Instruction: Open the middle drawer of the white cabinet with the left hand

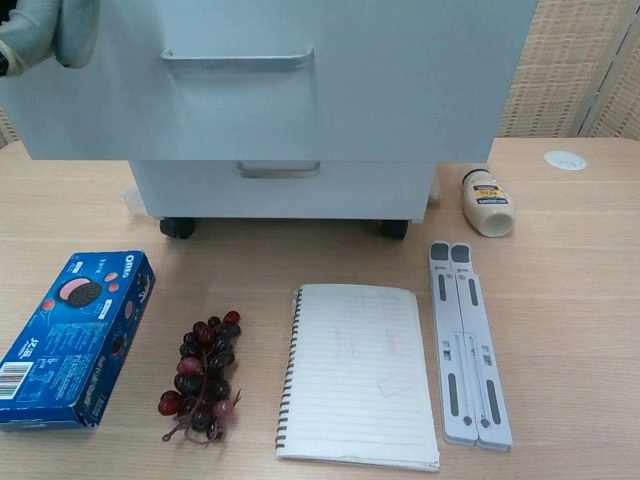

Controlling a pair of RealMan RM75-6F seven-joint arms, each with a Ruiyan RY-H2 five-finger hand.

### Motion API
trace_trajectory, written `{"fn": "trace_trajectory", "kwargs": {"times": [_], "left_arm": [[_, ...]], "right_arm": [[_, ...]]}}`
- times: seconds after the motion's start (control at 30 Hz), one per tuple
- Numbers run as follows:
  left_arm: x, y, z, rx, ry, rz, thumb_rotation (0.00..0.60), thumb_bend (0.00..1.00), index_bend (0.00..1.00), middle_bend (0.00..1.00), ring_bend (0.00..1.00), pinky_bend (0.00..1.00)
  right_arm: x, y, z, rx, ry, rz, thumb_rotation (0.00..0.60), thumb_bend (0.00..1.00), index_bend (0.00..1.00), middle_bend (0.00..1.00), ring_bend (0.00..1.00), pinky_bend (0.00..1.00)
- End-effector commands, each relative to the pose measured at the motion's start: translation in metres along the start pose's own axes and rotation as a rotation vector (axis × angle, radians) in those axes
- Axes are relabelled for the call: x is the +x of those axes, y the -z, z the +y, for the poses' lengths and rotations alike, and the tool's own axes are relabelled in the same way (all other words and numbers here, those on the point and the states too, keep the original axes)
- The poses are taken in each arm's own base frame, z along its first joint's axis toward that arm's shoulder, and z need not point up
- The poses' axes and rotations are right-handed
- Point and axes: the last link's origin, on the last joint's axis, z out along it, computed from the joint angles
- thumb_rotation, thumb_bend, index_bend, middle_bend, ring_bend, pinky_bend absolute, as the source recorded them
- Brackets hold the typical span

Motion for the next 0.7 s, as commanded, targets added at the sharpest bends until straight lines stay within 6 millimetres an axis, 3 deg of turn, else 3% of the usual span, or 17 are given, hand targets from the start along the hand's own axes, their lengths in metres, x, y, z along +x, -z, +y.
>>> {"fn": "trace_trajectory", "kwargs": {"times": [0.03, 0.47, 0.7], "left_arm": [[0.000, 0.003, -0.007, 0.025, -0.016, 0.003, 0.600, 0.68, 0.75, 0.85, 0.85, 1.00], [-0.006, 0.031, -0.052, 0.169, -0.098, 0.023, 0.600, 0.68, 0.76, 0.86, 0.85, 1.00], [-0.013, 0.062, -0.091, 0.292, -0.245, 0.009, 0.600, 0.68, 0.74, 0.85, 0.81, 1.00]], "right_arm": [[0.000, 0.000, 0.001, -0.003, 0.000, -0.002, 0.600, 0.33, 0.10, 0.14, 0.03, 0.08], [-0.004, -0.006, 0.000, -0.004, -0.002, -0.015, 0.600, 0.33, 0.10, 0.14, 0.03, 0.08], [-0.004, -0.007, -0.001, -0.004, 0.000, -0.018, 0.600, 0.33, 0.10, 0.14, 0.03, 0.08]]}}
